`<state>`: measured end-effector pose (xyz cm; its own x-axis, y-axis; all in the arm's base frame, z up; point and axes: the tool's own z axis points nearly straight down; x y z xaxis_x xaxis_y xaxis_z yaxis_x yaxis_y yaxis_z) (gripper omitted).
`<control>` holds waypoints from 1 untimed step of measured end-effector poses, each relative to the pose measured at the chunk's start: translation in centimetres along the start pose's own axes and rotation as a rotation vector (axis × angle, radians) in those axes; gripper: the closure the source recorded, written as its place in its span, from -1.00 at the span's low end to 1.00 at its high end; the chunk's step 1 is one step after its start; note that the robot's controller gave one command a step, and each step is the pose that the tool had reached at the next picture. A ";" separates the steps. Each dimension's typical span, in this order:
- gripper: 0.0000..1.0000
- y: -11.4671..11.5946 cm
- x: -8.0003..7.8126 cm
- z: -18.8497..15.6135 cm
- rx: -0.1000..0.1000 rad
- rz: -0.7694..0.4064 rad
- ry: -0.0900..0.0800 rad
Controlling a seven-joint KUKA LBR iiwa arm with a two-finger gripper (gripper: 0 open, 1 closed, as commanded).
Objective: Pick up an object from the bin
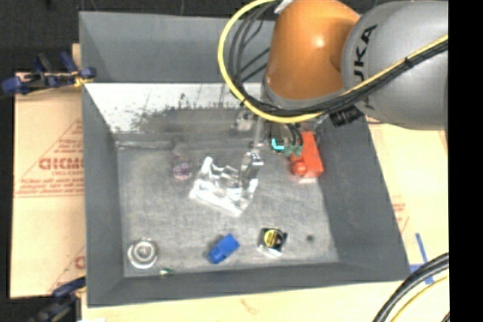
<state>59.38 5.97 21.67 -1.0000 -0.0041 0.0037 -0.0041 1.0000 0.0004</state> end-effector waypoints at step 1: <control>-1.00 2.9 -3.4 13.1 -0.002 -0.147 -0.001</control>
Offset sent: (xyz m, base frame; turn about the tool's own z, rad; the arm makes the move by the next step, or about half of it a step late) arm 0.0312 0.0286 -0.1328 -0.1487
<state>62.68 8.86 8.60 -0.9886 -0.1506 0.0029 -0.1506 0.9886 0.0025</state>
